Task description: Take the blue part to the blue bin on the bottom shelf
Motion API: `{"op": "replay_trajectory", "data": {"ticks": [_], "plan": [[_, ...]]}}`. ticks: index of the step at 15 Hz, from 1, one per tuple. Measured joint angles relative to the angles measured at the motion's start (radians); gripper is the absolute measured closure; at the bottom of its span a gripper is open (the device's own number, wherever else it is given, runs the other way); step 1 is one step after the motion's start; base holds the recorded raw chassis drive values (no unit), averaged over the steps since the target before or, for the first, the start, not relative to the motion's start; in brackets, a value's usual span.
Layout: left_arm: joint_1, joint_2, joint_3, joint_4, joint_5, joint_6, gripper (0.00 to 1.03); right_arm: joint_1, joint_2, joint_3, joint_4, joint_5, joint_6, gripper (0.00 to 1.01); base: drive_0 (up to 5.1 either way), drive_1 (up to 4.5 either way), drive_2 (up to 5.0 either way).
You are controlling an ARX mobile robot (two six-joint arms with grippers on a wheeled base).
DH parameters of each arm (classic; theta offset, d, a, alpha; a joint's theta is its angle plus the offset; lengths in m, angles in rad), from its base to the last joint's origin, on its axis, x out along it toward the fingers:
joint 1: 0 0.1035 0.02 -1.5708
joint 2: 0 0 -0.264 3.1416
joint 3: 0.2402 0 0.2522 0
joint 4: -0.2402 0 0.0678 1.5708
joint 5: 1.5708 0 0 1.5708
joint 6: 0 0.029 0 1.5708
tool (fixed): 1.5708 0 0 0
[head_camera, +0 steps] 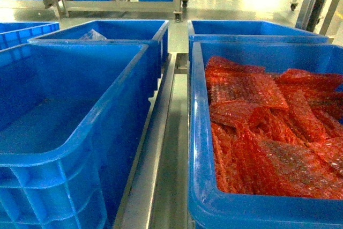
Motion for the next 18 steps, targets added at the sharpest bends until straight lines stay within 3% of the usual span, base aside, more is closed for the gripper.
{"op": "replay_trajectory", "data": {"ticks": [2,3,4,5,6,8,10,11,12,13,16,17,18], "plan": [[0.000,0.000,0.000,0.001,-0.001,0.000,0.60,0.000,0.000,0.000,0.000,0.000,0.000,0.03,0.0,0.00,0.0],[-0.060,0.040,-0.035,0.179,-0.187,0.053,0.60,0.000,0.000,0.000,0.000,0.000,0.000,0.03,0.0,0.00,0.0],[-0.090,0.078,-0.036,0.268,-0.351,0.116,0.60,0.000,0.000,0.000,0.000,-0.001,0.000,0.03,0.0,0.00,0.0],[-0.063,0.106,-0.036,0.328,-0.431,0.158,0.60,0.000,0.000,0.000,0.000,0.000,0.000,0.03,0.0,0.00,0.0],[-0.024,0.149,-0.026,0.366,-0.400,0.161,0.60,0.000,0.000,0.000,0.000,0.000,0.000,0.03,0.0,0.00,0.0],[0.104,0.367,0.073,0.496,-0.196,0.156,0.60,0.000,0.000,0.000,0.000,0.000,0.000,0.03,0.0,0.00,0.0],[0.261,0.671,0.216,0.560,0.056,0.078,0.60,0.000,0.000,0.000,0.000,0.000,0.000,0.03,0.0,0.00,0.0],[0.310,0.803,0.270,0.544,0.151,0.038,0.60,0.000,0.000,0.000,0.000,0.000,0.000,0.03,0.0,0.00,0.0],[0.333,0.897,0.302,0.542,0.216,-0.007,0.52,0.000,0.000,0.000,0.000,0.000,0.000,0.03,0.0,0.00,0.0],[0.334,0.921,0.311,0.516,0.255,-0.031,0.40,0.000,0.000,0.000,0.000,0.000,0.000,0.03,0.0,0.00,0.0],[0.330,0.901,0.323,0.531,0.262,-0.051,0.03,0.000,0.000,0.000,0.000,0.000,0.000,0.03,0.0,0.00,0.0],[0.332,0.907,0.317,0.560,0.267,-0.044,0.07,0.000,0.000,0.000,0.000,0.000,0.000,0.03,0.0,0.00,0.0],[0.349,0.904,0.260,0.733,0.310,0.014,0.19,0.000,0.000,0.000,0.000,0.000,0.000,0.03,0.0,0.00,0.0]]}}
